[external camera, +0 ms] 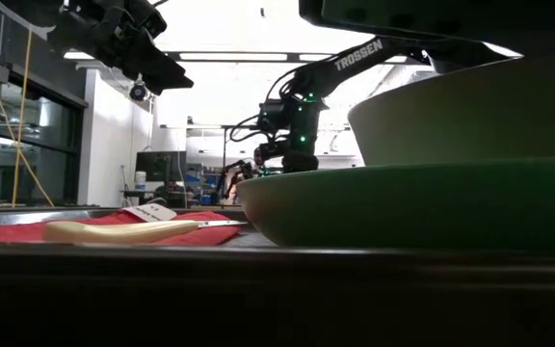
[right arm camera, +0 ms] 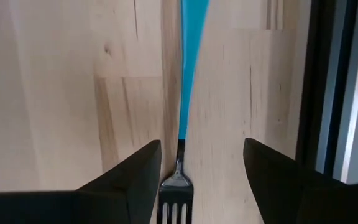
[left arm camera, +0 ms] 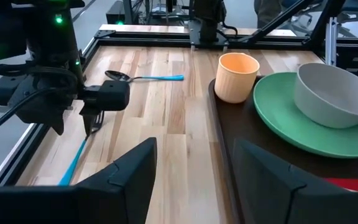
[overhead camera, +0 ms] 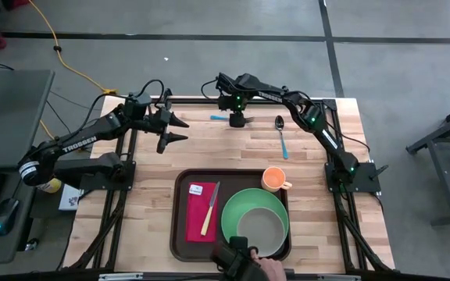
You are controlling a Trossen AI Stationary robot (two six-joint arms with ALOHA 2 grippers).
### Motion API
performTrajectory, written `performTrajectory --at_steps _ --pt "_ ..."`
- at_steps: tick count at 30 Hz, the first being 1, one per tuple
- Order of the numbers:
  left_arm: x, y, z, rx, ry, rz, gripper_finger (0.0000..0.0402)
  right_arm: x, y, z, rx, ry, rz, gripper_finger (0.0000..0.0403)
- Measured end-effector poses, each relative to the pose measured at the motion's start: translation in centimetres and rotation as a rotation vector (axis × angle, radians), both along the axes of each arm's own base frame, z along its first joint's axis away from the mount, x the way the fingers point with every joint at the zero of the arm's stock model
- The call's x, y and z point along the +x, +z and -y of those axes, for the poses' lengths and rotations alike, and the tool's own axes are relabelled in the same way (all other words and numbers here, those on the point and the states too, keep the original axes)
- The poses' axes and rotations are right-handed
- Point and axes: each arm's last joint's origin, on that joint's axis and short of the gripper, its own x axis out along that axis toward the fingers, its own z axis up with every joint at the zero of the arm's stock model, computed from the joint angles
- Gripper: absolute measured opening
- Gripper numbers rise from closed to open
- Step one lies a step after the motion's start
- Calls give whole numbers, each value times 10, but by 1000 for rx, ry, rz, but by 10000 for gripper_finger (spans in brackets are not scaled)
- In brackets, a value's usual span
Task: Set up tray
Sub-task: Adjust the brown tray
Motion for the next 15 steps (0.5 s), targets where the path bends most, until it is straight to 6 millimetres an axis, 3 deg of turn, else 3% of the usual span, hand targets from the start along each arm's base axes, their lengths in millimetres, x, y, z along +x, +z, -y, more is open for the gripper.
performTrajectory --at_steps 15 --pt "0 0 0 1 2 0 244 -14 -2 10 78 -83 -35 207"
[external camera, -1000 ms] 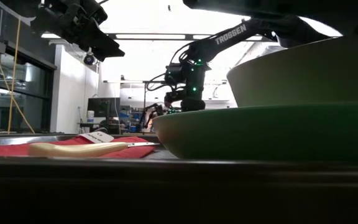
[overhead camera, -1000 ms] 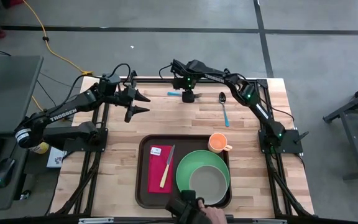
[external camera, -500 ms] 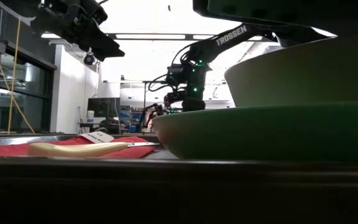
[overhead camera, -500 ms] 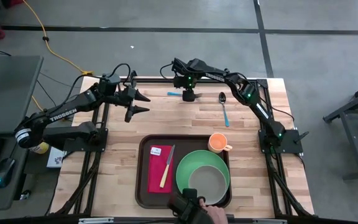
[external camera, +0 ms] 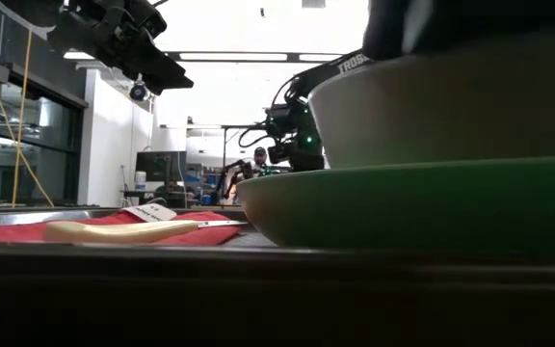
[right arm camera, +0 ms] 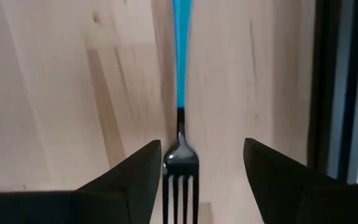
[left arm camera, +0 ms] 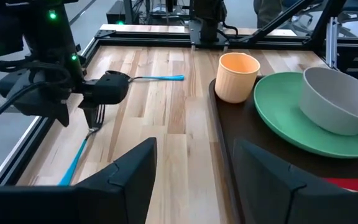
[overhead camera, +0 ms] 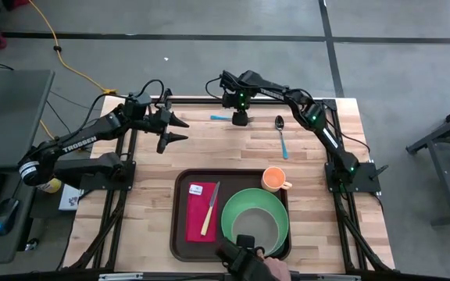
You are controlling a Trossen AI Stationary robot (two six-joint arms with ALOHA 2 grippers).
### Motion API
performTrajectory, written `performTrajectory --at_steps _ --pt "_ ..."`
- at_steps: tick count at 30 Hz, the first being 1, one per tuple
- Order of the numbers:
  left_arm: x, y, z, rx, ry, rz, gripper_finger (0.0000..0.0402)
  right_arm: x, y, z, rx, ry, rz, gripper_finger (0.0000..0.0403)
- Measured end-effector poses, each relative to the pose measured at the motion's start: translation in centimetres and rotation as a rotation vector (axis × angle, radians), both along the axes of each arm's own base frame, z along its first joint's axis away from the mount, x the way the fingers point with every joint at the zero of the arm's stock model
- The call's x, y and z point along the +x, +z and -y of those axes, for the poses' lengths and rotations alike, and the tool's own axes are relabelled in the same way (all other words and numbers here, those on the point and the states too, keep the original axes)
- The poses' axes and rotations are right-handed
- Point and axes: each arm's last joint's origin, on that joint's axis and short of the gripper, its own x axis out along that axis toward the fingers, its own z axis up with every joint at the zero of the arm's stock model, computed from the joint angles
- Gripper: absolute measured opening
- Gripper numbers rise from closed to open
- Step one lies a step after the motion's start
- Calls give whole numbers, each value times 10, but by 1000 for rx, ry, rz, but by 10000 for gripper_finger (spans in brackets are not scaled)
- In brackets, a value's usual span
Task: Set up tray
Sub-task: Adjust the brown tray
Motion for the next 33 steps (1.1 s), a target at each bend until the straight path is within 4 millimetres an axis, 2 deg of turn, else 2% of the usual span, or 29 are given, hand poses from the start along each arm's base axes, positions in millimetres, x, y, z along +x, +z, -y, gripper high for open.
performTrajectory --at_steps 14,33 --pt "0 0 0 6 14 -4 244 -3 -13 -1 38 -34 -70 207" --pt "0 0 -1 12 12 -4 244 -4 -13 -2 49 -39 -84 207"
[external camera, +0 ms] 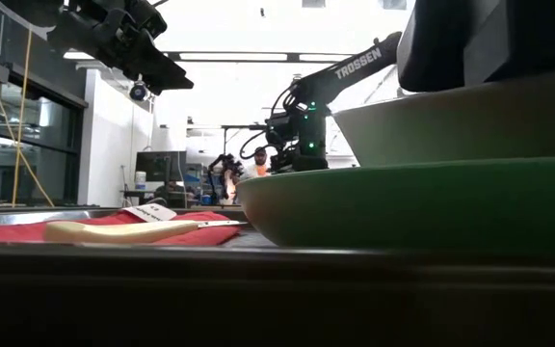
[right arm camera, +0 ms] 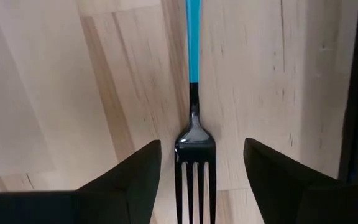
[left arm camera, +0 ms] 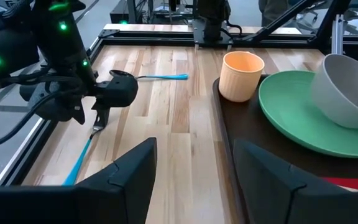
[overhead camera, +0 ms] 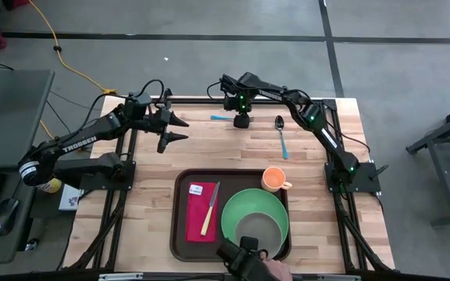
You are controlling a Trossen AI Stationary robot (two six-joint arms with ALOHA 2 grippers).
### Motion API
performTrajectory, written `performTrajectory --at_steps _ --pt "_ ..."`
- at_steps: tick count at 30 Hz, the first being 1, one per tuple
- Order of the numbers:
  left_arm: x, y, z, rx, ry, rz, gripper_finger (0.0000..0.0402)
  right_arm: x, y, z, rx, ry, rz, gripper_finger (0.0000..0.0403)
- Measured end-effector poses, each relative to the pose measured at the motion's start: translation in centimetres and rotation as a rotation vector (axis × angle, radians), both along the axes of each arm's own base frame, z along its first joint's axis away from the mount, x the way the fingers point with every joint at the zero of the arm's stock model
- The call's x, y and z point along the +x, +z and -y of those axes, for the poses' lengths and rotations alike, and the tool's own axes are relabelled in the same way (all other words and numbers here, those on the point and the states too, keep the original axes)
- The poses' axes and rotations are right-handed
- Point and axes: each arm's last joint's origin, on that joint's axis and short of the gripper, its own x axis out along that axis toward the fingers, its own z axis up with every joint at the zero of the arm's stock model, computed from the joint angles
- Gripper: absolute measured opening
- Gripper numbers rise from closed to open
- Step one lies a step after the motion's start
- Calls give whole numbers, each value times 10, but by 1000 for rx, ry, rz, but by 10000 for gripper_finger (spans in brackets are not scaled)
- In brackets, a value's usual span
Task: Set up tray
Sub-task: Adjust the brown tray
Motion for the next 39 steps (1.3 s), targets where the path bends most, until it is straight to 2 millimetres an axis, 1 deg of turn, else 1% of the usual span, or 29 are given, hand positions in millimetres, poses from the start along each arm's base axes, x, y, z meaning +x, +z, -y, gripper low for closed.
performTrajectory --at_steps 39 --pt "0 0 0 25 -9 0 244 -2 0 -1 61 28 20 207"
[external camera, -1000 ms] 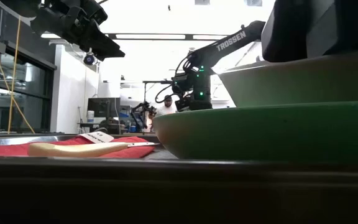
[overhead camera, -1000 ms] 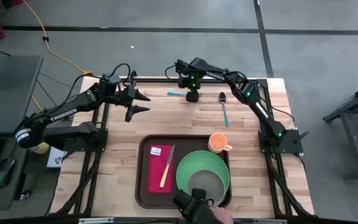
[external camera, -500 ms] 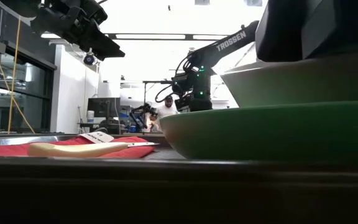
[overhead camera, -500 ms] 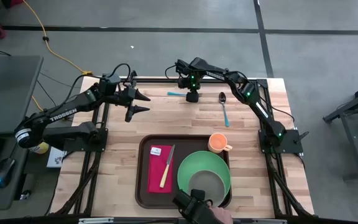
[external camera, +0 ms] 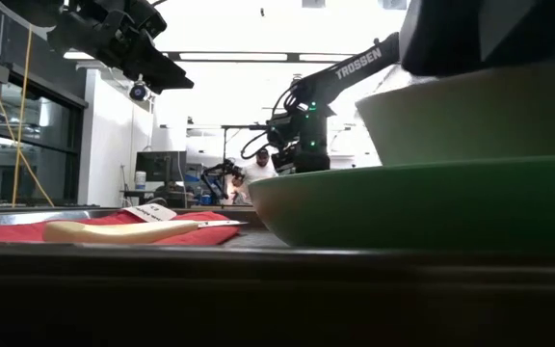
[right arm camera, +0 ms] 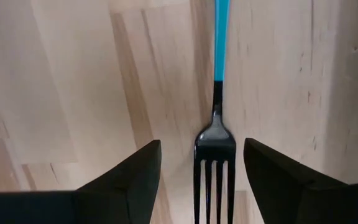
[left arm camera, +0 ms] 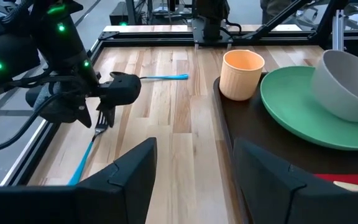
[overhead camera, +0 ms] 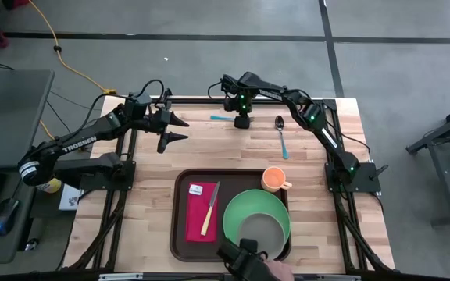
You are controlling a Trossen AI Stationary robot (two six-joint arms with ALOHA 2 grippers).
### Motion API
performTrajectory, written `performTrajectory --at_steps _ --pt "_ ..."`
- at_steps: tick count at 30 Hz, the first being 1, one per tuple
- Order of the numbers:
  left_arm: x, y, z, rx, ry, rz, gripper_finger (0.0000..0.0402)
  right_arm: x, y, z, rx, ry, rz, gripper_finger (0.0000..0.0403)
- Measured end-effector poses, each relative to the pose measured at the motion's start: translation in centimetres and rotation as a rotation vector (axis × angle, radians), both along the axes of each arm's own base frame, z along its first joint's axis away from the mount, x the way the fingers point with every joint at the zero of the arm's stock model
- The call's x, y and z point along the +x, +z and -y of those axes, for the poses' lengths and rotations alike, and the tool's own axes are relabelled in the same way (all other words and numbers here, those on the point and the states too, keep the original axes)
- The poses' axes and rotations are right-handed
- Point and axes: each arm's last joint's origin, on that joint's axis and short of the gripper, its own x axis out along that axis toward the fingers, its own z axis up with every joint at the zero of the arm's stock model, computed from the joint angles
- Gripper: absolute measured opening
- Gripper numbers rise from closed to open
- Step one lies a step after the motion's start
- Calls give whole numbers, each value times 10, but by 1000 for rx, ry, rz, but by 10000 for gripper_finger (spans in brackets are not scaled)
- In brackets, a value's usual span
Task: Set up tray
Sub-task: Adjust the brown tray
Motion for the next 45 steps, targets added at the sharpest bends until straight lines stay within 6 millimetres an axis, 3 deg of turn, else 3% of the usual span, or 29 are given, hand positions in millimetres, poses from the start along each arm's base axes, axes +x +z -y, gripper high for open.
performTrajectory --at_steps 4,11,20,25,30,32,38,41,45 --pt "0 0 0 0 0 0 244 -1 7 -2 5 3 -5 207" --pt "0 0 0 0 0 0 244 6 36 2 -50 3 98 207" --pt "0 0 0 -3 1 -1 244 7 60 -9 -32 -81 157 201" --pt "0 0 0 -4 1 -1 244 5 88 -21 -46 -123 207 149" --pt "0 0 0 -11 4 -1 244 -4 115 -34 -42 -190 214 38" --pt "0 0 0 -11 4 -1 244 -8 124 -37 -34 -211 223 10" --pt "0 0 0 -10 7 -2 244 -21 138 -50 -5 -276 145 10" --pt "0 0 -1 -3 28 -8 244 -27 145 -65 -33 -265 58 4" --pt "0 0 -1 -1 34 -10 244 -32 159 -89 -36 -257 73 1"
